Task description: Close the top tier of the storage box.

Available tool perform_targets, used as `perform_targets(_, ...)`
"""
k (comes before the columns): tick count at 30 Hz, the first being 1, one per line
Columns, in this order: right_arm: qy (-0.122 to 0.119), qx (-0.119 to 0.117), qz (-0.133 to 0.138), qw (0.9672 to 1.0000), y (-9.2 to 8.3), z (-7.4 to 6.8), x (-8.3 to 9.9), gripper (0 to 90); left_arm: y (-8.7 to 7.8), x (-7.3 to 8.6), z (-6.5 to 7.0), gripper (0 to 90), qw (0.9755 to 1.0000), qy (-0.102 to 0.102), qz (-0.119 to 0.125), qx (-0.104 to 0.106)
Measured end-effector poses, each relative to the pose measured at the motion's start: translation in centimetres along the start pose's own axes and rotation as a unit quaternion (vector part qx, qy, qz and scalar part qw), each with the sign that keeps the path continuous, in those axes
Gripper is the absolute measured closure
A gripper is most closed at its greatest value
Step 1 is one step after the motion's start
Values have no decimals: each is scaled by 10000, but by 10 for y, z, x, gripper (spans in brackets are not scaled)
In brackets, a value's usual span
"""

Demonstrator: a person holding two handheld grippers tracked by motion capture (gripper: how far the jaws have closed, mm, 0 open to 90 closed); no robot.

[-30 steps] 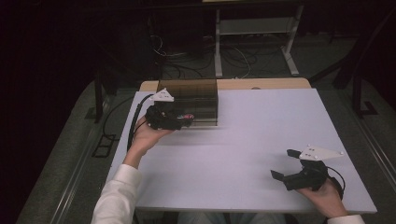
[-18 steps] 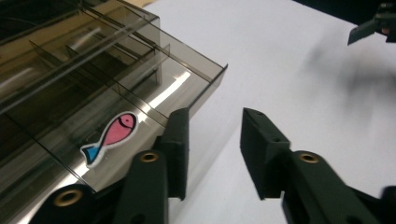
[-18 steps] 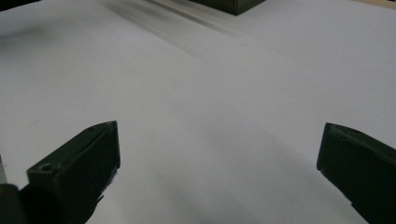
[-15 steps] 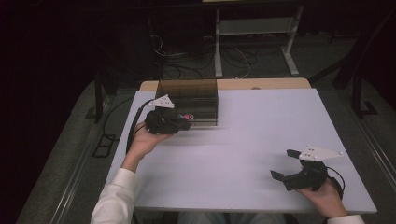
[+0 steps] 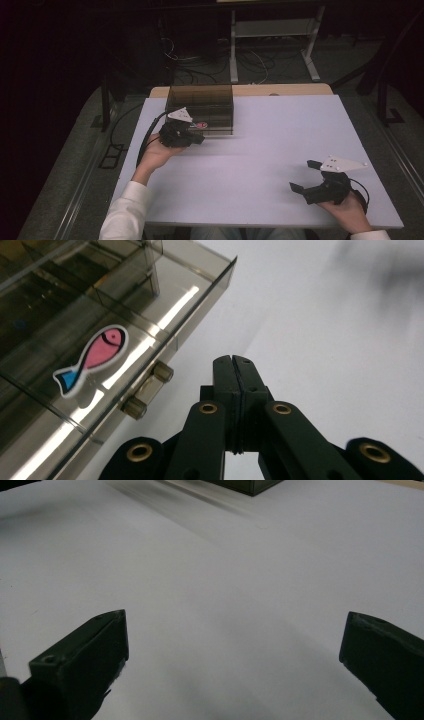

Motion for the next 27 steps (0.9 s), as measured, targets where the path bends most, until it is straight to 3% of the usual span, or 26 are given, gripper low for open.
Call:
perform_targets(15,3,-3,-2,10000,0,0,0,0,8,16,-5,894,9996,-150,-222,-46)
perform_targets(27,3,-11,-11,10000,0,0,0,0,9,20,-15,893,9989,-286,-246,-260)
Point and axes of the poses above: each handheld gripper's, and its own axes: y roughly forward along the jaws, x roughly out of its underside, z roughly to its right, the point moved 3 cm from there along y, roughly forward along the jaws, and after that the axes turned 8 degrees about x, right-handed, at the moved point
